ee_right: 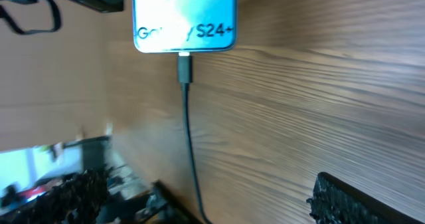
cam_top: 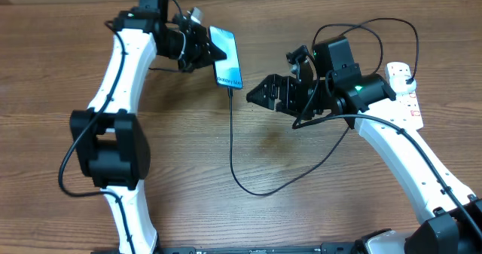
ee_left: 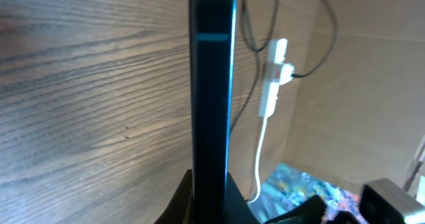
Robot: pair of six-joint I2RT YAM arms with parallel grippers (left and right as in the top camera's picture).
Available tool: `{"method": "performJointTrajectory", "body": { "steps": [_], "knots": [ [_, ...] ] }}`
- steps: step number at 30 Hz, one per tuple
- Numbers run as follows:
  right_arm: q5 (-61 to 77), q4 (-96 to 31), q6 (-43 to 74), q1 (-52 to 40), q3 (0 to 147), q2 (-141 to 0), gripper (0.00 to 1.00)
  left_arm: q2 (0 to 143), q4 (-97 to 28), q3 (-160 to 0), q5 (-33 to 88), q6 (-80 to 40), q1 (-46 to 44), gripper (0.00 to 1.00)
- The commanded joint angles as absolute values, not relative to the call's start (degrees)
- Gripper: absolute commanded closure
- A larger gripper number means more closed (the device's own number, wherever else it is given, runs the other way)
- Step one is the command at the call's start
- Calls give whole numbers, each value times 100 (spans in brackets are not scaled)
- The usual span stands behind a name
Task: Plug charger to phone and switch on socket
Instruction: 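Release the plug and lower the phone flat onto the table with the left gripper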
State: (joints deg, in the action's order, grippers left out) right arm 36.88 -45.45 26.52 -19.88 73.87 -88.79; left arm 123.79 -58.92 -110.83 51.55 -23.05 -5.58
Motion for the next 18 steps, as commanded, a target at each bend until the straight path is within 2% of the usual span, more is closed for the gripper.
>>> {"method": "performJointTrajectory", "body": {
  "steps": [1, 10, 18],
  "knots": [
    [2995, -4737, 2495, -1975, 7432, -8873, 0, 12628, -5881, -11148, 5256, -1833, -676, 96],
    [3004, -4818, 2327, -1975, 7432, -8873, 0, 12978, -5660, -11148, 5509, -1258, -716, 96],
    [3002, -4816, 2324, -1975, 7432, -8873, 0, 13408, -5612, -11146, 5468, -1264, -718, 96]
  ]
}}
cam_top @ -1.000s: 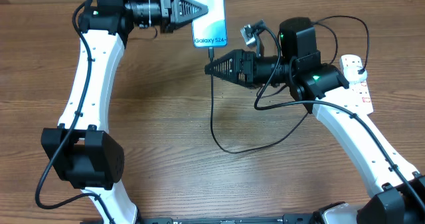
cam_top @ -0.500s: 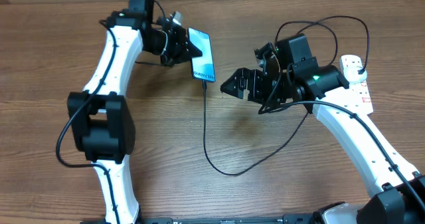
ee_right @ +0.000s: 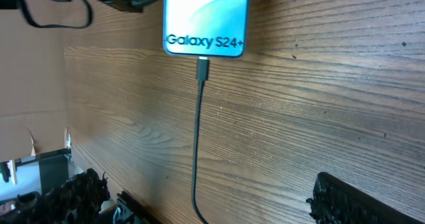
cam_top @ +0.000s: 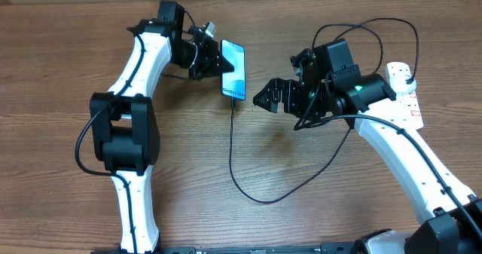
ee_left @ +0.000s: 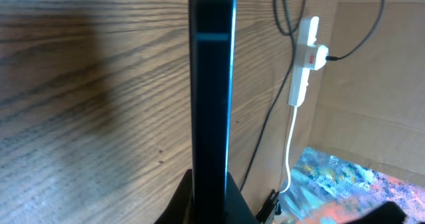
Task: Plug charger to phone and switch on socket
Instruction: 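Release the plug and lower the phone flat onto the table with the left gripper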
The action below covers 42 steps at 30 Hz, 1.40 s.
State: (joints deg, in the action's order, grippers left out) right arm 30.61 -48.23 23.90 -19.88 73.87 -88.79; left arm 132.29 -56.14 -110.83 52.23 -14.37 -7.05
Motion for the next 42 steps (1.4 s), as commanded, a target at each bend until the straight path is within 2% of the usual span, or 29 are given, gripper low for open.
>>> {"method": "performJointTrajectory", "body": {
  "steps": [1, 19, 30, 33, 38, 42],
  "knots": [
    [3002, -4814, 2324, -1975, 7432, -8873, 0, 13426, -5610, -11146, 5441, -1260, -722, 96],
    [2825, -4685, 2241, -1975, 7432, -8873, 0, 13461, -5527, -10733, 3848, -1479, -1173, 96],
    [2827, -4775, 2241, -1975, 7432, -8873, 0, 13463, -5328, -10610, 3730, -1525, -1160, 95],
    [2805, -4836, 2241, -1975, 7432, -8873, 0, 13463, -5330, -10610, 3529, -1522, -1168, 87],
    [2803, -4836, 2241, -1975, 7432, -8873, 0, 13463, -5334, -10610, 3474, -1522, -1168, 85],
    [2700, -4860, 2246, -1975, 7432, -8873, 0, 13463, -5358, -10610, 3389, -1525, -1166, 74]
  ]
}}
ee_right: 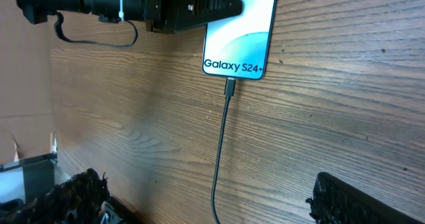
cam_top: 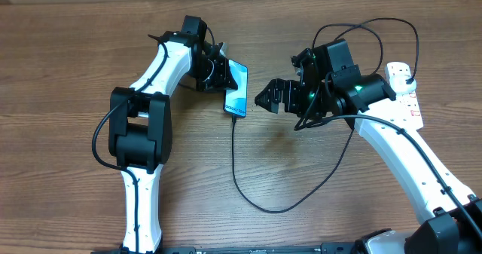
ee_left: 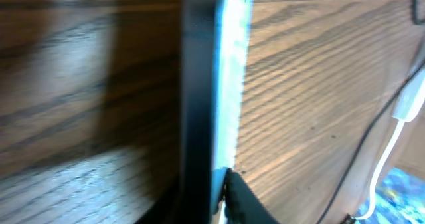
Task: Plug charger to phone and switch on socket
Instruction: 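Release the plug and lower the phone flat onto the table with the left gripper, then open the left gripper, lift it away, and move the right gripper to the power strip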
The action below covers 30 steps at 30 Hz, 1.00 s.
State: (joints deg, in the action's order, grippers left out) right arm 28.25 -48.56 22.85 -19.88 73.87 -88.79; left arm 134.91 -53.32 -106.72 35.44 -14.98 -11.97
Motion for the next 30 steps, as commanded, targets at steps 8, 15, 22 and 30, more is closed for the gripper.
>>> {"method": "performJointTrajectory", "body": {
  "steps": [8, 15, 22, 30],
  "knots": [
    [2401, -5299, 2263, -1584, 7435, -8873, 0, 13463, -5374, -10610, 3264, -1533, -1166, 47],
    [2392, -5841, 2176, -794, 7441, -8873, 0, 13461, -5485, -10613, 2591, -1540, -1166, 18],
    [1214, -6788, 2073, -75, 7935, -8892, 0, 13268, -5675, -11026, 2320, -1470, -1090, 0],
    [351, -7966, 2049, 1507, 9907, -9749, 0, 11784, -5594, -11657, 963, -1372, -1100, 0]
  ]
}}
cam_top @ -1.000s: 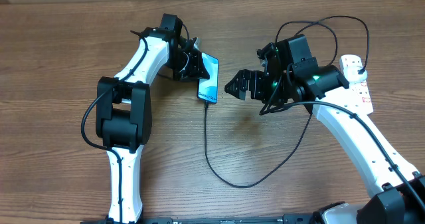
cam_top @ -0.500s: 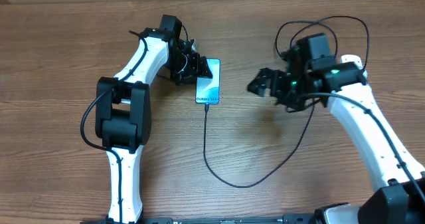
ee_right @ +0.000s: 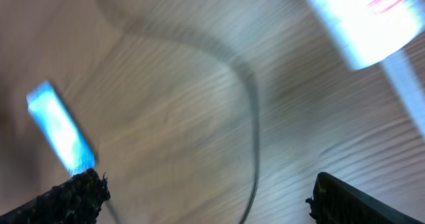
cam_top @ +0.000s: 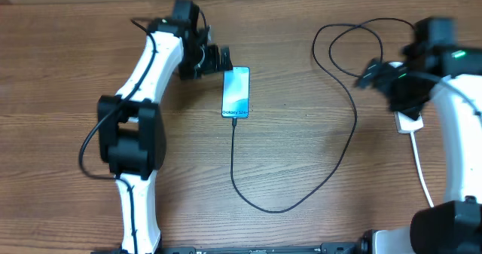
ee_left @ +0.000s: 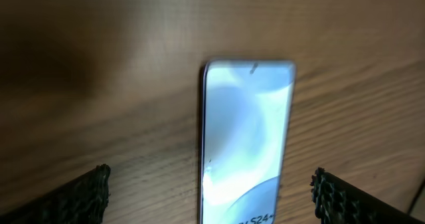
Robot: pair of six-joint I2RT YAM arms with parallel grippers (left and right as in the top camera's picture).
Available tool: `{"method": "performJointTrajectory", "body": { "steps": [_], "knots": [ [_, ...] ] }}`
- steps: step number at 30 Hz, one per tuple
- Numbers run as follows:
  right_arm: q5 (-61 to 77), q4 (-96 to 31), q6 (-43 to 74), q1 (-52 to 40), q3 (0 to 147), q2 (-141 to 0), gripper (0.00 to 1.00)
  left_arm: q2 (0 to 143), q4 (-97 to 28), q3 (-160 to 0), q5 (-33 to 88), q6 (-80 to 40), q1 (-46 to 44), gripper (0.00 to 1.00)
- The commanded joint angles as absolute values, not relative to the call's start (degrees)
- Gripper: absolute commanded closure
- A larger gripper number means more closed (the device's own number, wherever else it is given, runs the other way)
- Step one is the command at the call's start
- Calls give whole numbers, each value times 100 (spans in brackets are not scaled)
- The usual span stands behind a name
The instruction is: Plug charger to phone and switch on socket
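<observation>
The phone (cam_top: 236, 93) lies flat and face up on the wooden table, screen lit. A black charger cable (cam_top: 234, 145) is plugged into its near end, loops across the table and runs toward the white socket strip (cam_top: 410, 120) at the right edge. My left gripper (cam_top: 220, 62) stands open just beyond the phone's far end; in the left wrist view the phone (ee_left: 246, 137) lies between its spread fingers (ee_left: 80, 197). My right gripper (cam_top: 369, 77) is open over the cable beside the strip. The right wrist view is blurred, showing the strip (ee_right: 358, 18) and the cable (ee_right: 247, 117).
The strip's white lead (cam_top: 423, 175) runs down the right side of the table. A cardboard wall closes off the far edge. The cable's big loop (cam_top: 331, 35) lies between the phone and the strip.
My left gripper has let go of the phone, which now lies flat instead of tilted in the jaws. My right gripper has moved from beside the phone to the socket strip at the right.
My left gripper held the plugged-in phone up on edge at the far middle of the table, my right gripper open beside it. The phone then stood lower and more tilted each time. Now it lies flat, released, and my right arm is over the strip.
</observation>
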State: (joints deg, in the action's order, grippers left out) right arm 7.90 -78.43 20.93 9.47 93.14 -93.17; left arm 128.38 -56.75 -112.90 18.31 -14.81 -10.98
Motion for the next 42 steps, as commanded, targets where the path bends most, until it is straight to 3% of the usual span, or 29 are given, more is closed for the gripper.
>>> {"method": "performJointTrajectory", "body": {
  "steps": [1, 8, 19, 31, 42],
  "knots": [
    [353, -7940, 2056, 1671, 10005, -9867, 0, 11627, -5557, -11657, 773, -1369, -1100, 0],
    [567, -7387, 2097, 2362, 10049, -10237, 0, 11113, -5509, -11657, -508, -1372, -1090, 0],
    [-47, -6875, 2095, 2377, 9839, -10239, 0, 11131, -5607, -11640, -489, -1372, -1092, 0],
    [-401, -5518, 1787, 2418, 8906, -10320, 0, 11131, -5610, -11640, -491, -1372, -1090, 0],
    [163, -5382, 1769, 3286, 8879, -10934, 0, 11131, -5610, -11640, -491, -1372, -1090, 0]
  ]
}}
